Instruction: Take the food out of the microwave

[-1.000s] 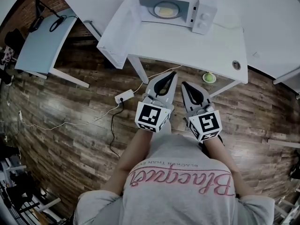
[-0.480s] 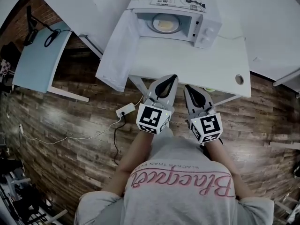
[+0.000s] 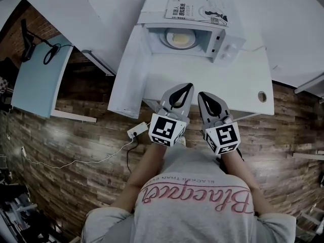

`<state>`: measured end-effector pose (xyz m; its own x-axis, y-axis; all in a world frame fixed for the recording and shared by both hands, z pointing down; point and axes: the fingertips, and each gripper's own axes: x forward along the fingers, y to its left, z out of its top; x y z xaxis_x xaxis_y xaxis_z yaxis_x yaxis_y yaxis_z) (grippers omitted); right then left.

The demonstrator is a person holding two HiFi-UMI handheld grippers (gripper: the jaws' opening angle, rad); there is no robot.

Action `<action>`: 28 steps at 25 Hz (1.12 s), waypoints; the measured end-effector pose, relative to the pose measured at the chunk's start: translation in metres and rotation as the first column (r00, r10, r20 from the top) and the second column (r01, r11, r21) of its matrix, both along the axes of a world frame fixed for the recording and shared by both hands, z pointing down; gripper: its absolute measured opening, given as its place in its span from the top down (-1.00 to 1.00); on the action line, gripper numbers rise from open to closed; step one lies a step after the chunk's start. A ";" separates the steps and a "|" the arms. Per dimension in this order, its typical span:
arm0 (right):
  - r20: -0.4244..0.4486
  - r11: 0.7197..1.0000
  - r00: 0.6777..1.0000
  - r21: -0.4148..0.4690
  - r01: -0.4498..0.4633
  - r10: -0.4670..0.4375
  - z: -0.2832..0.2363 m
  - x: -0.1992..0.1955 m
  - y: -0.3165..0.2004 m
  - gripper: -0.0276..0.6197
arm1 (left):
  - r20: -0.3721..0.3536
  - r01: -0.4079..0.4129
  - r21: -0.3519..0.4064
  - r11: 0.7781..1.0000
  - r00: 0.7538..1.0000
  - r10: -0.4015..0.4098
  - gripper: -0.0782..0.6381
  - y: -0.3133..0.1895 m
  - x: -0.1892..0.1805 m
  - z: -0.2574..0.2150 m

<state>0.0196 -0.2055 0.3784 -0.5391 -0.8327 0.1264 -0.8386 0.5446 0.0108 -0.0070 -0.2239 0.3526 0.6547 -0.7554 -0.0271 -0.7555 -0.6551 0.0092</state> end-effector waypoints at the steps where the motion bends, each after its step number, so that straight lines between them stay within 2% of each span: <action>1: -0.005 1.000 1.000 -0.001 -0.001 0.001 0.000 -0.002 -0.003 0.89 | -0.003 -0.001 -0.003 1.000 1.000 0.001 0.77 -0.004 -0.002 0.001; 10: -0.007 0.999 1.000 -0.027 -0.021 0.020 0.004 -0.006 -0.025 0.89 | -0.021 -0.002 -0.042 0.999 1.000 0.001 0.77 -0.031 -0.013 0.012; 23: -0.011 0.998 1.000 -0.054 -0.012 0.011 0.017 -0.003 -0.060 0.89 | -0.077 0.008 -0.142 0.990 0.997 -0.019 0.77 -0.074 -0.018 0.031; 28: -0.003 0.998 1.000 -0.057 0.005 -0.006 0.018 -0.004 -0.090 0.89 | -0.066 0.019 -0.193 0.981 0.997 -0.033 0.52 -0.103 -0.016 0.039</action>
